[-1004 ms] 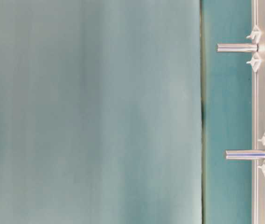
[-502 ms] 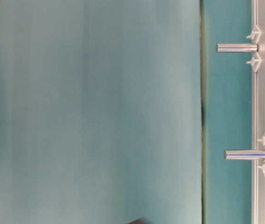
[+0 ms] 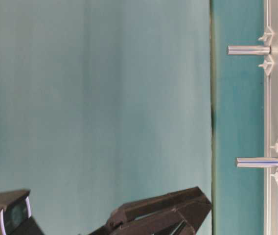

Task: Insert the large gear onto the shaft.
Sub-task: 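Move the left gripper toward the blue gear's hub, then lower the left gripper over the gear hub and close on it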

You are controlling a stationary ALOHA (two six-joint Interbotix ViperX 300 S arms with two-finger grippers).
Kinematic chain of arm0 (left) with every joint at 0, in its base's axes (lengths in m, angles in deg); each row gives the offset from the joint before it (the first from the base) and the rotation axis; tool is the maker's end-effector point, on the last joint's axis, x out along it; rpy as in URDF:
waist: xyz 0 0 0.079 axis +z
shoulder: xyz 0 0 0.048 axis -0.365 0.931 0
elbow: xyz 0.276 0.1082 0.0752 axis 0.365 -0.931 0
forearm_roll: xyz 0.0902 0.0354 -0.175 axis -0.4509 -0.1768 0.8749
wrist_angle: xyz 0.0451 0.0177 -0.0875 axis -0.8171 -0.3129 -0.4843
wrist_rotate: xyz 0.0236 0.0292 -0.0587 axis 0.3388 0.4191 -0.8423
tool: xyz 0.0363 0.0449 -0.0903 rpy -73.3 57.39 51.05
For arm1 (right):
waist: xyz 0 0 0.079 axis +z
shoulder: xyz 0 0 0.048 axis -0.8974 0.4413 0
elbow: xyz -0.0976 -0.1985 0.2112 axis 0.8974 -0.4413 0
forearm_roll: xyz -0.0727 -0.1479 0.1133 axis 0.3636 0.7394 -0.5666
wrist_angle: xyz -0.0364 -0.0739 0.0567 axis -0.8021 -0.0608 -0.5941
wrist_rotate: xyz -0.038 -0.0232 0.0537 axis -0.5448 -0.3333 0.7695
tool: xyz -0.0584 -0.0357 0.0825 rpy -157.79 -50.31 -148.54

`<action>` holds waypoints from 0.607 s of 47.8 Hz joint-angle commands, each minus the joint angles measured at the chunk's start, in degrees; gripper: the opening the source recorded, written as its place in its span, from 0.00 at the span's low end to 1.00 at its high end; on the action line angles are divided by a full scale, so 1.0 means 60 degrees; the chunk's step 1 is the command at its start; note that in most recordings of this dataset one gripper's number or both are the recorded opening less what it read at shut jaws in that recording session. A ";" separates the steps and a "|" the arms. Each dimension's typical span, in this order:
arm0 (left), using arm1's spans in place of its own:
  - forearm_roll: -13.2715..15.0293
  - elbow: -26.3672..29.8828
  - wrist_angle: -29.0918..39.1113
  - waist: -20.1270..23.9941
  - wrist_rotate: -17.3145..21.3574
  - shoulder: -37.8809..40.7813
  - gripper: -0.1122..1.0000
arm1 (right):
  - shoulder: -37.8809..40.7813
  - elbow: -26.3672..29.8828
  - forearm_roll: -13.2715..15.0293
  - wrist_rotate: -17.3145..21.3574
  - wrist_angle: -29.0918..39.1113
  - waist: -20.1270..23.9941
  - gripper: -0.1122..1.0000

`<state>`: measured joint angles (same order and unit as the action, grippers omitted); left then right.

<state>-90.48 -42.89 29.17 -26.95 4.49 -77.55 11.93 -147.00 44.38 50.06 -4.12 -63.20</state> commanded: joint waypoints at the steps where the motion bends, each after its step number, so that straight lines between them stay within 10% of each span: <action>1: -0.0015 0.0381 0.0029 -0.0132 -0.0146 0.0117 0.75 | 0.0015 0.0146 0.0015 0.0073 0.0029 0.0015 0.27; 7: -0.0015 0.0586 0.0103 -0.0146 -0.0161 0.0454 0.94 | -0.0029 0.0190 0.0029 0.0073 0.0190 0.0015 0.33; 29: -0.0029 0.1201 0.0894 -0.0293 -0.0161 0.2021 0.94 | -0.0425 -0.0190 0.0059 0.0073 0.0220 0.0088 0.49</action>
<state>-90.48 -37.70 33.92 -28.00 3.44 -66.04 9.74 -148.32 44.65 50.15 -2.54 -62.85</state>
